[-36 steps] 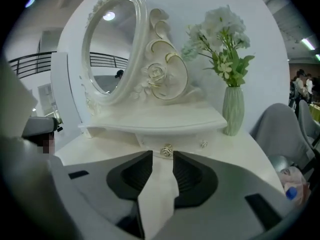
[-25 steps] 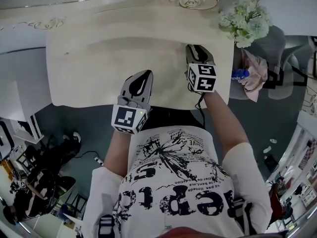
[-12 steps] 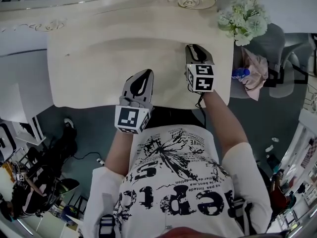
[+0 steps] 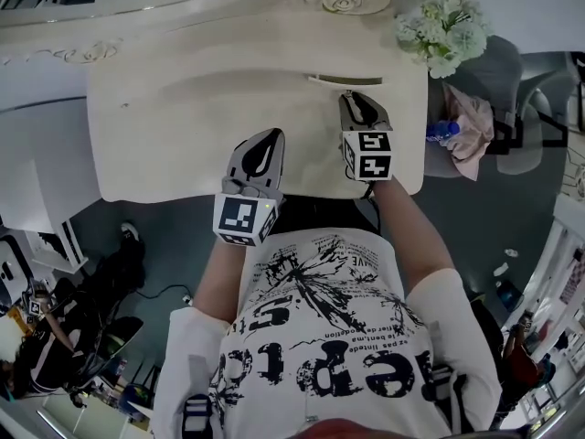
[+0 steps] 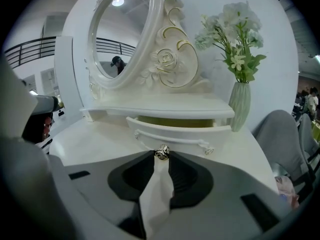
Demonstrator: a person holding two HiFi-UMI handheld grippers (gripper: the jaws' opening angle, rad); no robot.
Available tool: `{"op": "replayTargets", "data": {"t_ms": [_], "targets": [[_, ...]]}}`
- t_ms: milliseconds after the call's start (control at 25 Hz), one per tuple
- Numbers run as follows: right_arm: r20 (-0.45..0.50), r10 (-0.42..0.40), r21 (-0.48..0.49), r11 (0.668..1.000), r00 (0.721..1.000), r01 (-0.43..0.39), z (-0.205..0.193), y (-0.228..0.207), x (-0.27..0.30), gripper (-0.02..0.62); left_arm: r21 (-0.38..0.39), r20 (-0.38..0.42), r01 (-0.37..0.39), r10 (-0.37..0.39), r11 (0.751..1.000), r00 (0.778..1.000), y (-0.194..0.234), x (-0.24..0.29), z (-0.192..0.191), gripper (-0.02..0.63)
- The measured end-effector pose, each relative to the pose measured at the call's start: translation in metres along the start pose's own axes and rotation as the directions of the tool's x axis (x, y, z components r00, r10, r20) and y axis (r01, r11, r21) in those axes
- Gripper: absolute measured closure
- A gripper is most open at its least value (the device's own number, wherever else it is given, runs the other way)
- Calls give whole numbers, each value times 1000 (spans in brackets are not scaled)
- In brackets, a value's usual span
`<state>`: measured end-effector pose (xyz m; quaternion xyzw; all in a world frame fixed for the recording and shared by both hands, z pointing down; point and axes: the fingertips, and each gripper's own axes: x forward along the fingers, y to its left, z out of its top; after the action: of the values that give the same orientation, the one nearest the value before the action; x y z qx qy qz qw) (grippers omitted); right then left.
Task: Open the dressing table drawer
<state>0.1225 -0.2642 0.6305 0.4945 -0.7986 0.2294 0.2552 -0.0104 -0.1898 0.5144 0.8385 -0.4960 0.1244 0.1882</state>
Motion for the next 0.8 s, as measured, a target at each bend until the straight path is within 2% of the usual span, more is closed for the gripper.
{"op": "replayTargets", "data": {"t_ms": [800], "targets": [[-37,27,36,999,999,-25,-30,14,-34,491,34,-8,33,-33,999,999,-14,-7,6,592]]}}
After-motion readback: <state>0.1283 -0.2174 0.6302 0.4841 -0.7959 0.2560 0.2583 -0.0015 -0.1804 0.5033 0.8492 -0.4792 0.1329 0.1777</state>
